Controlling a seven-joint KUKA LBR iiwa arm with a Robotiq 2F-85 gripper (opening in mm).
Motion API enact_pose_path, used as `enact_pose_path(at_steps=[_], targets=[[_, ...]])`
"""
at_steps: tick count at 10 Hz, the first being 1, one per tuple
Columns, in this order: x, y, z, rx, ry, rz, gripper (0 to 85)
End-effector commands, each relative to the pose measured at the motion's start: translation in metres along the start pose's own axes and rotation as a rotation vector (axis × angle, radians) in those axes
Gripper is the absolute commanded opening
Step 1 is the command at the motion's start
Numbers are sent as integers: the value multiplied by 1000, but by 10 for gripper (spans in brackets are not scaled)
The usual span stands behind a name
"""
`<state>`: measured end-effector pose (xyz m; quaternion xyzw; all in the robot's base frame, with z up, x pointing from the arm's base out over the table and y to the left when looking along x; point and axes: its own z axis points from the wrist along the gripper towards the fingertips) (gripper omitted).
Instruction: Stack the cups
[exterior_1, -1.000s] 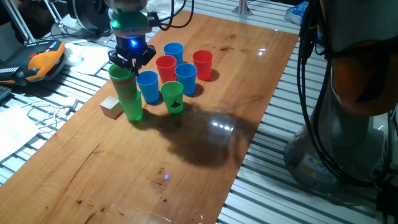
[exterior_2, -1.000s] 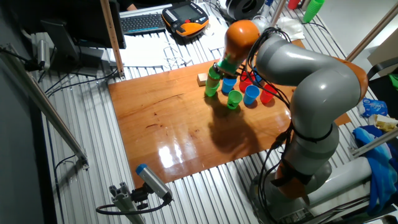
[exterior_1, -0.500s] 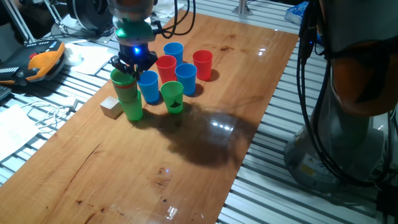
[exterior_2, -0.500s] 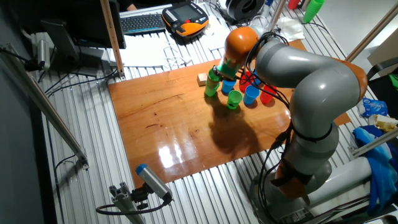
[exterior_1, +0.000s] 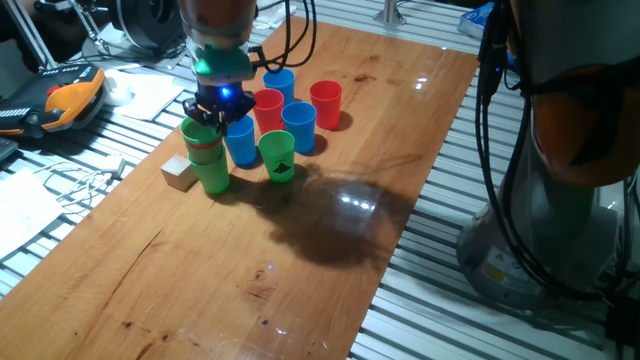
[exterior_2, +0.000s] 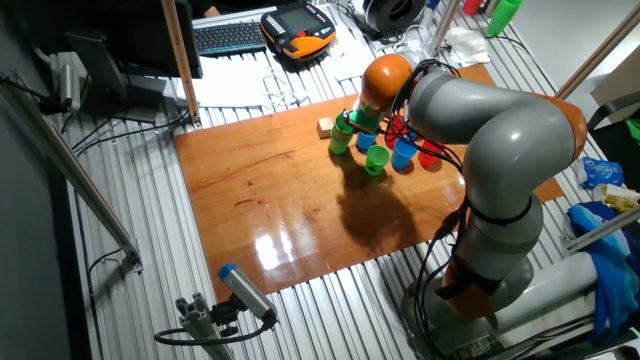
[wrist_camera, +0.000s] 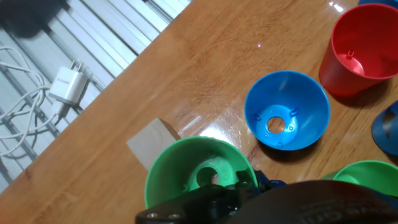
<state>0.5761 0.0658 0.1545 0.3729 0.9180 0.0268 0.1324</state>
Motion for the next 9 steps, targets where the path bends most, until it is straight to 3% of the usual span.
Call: enact_pose_path(at_steps=[1, 2, 3, 4, 5, 8, 9], targets=[[1, 0, 2, 5, 5, 2, 0], [1, 0, 5, 7, 2, 4, 0], [1, 0, 9, 22, -2, 0, 170], [1, 1, 11, 26, -2, 6, 170], [1, 1, 13, 30, 3, 10, 340], [5, 2, 21, 34, -2, 35, 340], [8, 2, 27, 36, -15, 34, 340]])
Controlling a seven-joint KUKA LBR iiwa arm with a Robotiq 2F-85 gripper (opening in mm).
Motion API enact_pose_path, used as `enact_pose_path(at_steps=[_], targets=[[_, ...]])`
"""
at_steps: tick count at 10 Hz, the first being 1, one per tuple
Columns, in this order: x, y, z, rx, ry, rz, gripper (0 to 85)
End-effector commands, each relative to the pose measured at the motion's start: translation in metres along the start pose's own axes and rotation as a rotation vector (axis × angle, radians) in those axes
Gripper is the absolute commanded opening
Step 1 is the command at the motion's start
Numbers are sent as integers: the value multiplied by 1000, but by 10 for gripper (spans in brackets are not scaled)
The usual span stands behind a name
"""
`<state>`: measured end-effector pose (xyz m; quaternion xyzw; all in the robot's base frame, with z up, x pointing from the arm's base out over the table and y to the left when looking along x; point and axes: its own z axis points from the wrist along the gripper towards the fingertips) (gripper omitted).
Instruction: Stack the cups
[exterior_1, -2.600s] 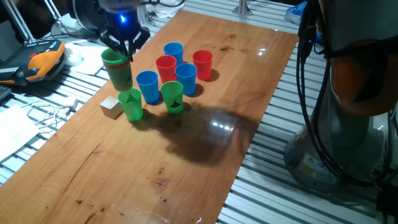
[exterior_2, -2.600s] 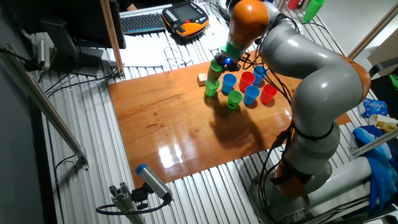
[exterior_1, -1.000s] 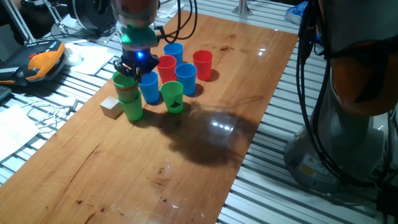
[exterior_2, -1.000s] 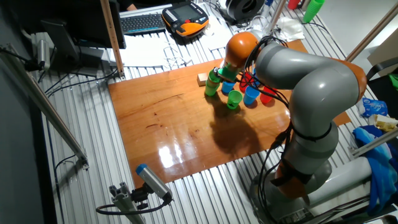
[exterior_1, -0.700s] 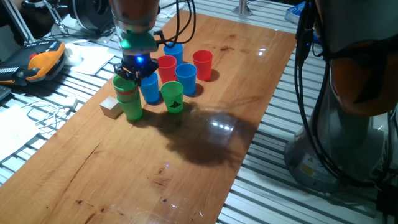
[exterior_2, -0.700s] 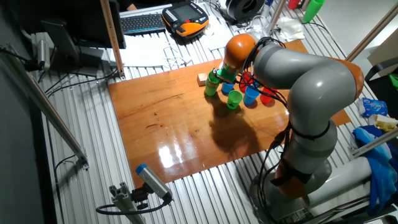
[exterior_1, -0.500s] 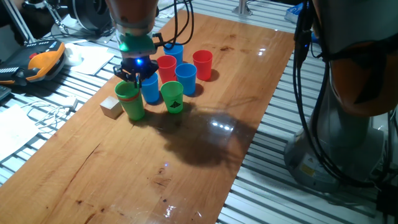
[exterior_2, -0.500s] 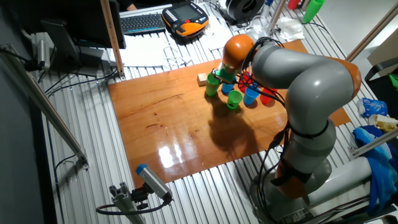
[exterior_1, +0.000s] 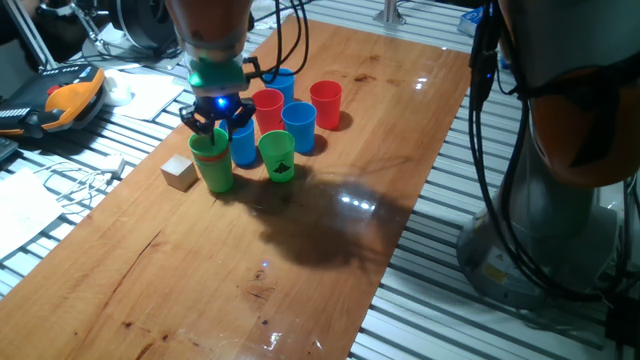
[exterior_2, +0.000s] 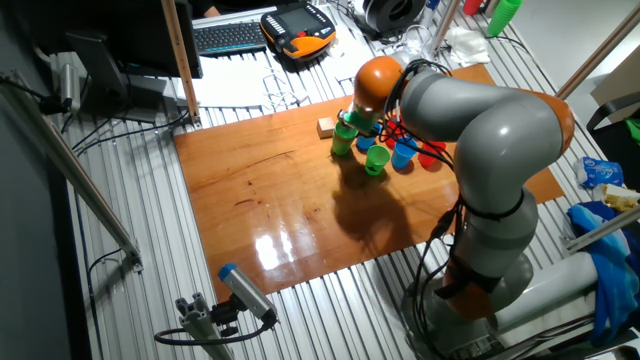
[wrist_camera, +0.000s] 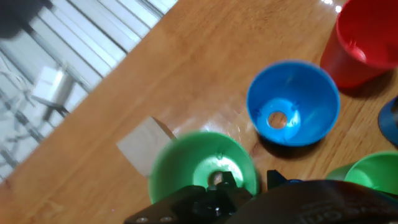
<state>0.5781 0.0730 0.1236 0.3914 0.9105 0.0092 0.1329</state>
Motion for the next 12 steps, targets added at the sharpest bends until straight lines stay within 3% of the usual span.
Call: enact_pose_path(at_steps=[1, 3, 5, 8, 9, 12], targets=[[1, 0, 2, -2, -7, 2, 340], [5, 1, 6, -7, -4, 0, 340], [6, 0, 6, -26, 19, -32, 0], [5, -2, 6, -42, 37, -72, 0], [3, -2, 1, -56, 65, -77, 0], [-9, -9, -33, -38, 96, -136, 0]])
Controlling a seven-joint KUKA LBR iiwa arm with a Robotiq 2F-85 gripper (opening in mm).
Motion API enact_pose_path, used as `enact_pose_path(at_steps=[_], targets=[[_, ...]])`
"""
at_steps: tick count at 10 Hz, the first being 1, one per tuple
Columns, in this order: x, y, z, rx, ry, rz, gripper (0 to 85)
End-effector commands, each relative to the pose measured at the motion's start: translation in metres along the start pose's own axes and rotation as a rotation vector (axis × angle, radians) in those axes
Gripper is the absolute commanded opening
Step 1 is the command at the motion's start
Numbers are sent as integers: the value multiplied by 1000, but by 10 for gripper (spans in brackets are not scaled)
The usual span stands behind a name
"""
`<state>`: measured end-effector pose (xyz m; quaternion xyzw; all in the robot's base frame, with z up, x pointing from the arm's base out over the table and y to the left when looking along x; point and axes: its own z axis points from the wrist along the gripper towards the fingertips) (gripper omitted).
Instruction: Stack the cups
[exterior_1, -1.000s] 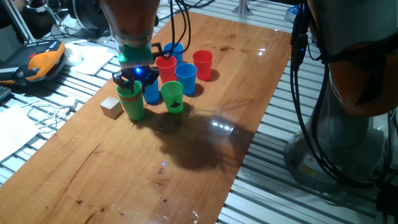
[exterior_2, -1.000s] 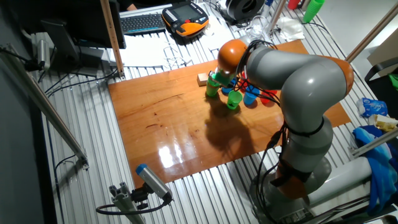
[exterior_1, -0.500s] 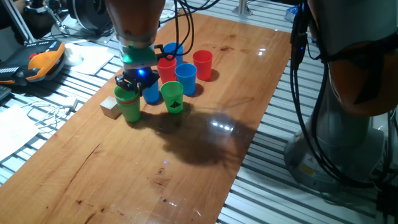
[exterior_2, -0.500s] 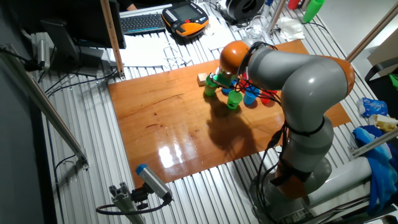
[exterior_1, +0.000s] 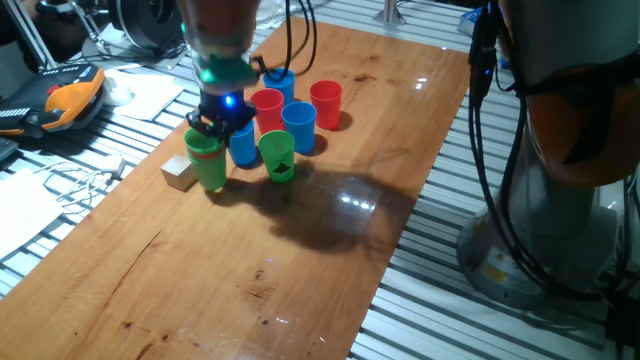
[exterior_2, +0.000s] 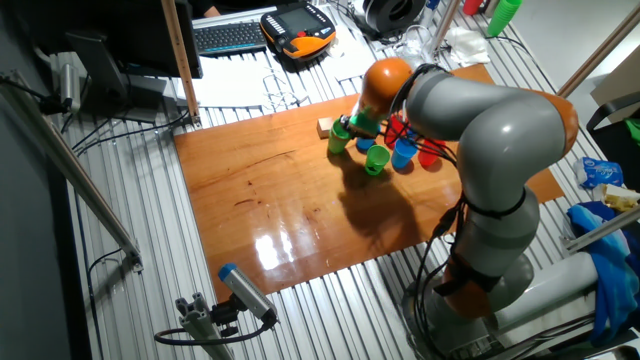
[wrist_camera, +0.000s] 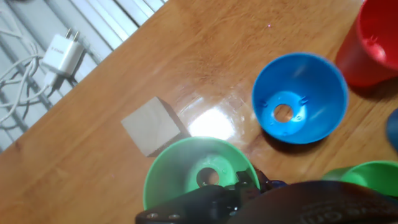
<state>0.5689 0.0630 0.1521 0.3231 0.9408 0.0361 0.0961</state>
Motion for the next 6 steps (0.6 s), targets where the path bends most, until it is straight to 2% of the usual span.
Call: enact_pose_path(at_steps=[1, 3, 6], targets=[[-3, -2, -19, 4, 8, -19, 0], [-7, -13, -50, 16, 18, -70, 0], [-24, -32, -81, 22, 66, -131, 0]])
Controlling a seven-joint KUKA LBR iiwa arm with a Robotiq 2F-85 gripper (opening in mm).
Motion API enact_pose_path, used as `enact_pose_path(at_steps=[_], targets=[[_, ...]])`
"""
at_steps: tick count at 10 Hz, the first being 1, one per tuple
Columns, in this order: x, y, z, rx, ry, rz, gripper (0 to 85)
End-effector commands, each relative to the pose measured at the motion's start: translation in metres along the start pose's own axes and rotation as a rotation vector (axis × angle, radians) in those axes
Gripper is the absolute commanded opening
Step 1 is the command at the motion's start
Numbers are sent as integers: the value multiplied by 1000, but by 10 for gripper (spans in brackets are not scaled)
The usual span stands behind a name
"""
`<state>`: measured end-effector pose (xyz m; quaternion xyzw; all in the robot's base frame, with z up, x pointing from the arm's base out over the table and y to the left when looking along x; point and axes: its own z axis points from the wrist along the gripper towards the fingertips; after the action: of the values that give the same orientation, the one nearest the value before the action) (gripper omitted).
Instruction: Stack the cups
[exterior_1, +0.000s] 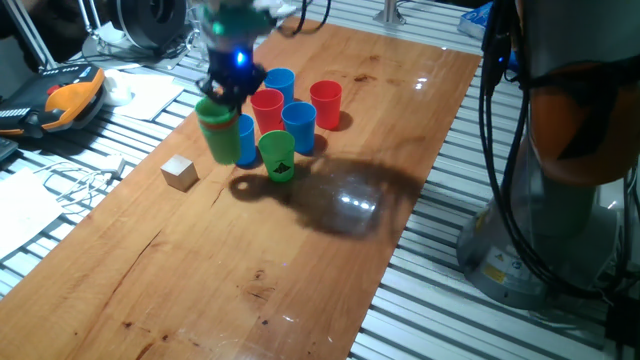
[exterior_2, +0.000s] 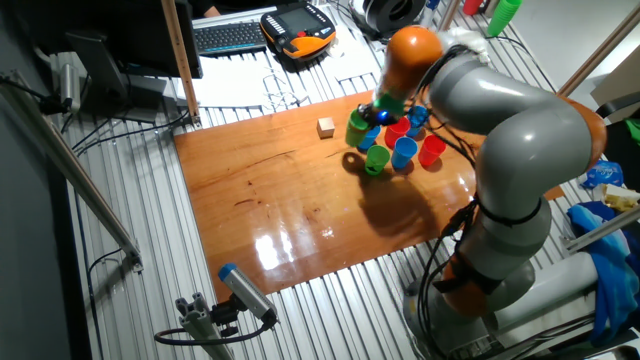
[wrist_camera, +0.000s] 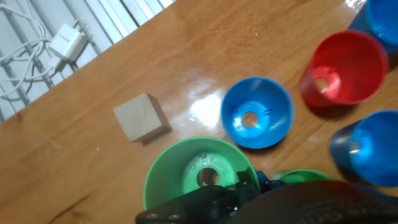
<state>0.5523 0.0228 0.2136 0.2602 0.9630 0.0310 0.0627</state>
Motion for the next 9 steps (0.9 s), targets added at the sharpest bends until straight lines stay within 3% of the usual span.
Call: enact_pose_path(at_steps=[1, 4, 6, 9], targets=[[-7, -4, -22, -4, 10, -10, 0], [-16, -9, -22, 7, 2, -24, 0], [-32, -16, -14, -2, 4, -46, 0], [-48, -23, -2, -16, -10, -62, 0]])
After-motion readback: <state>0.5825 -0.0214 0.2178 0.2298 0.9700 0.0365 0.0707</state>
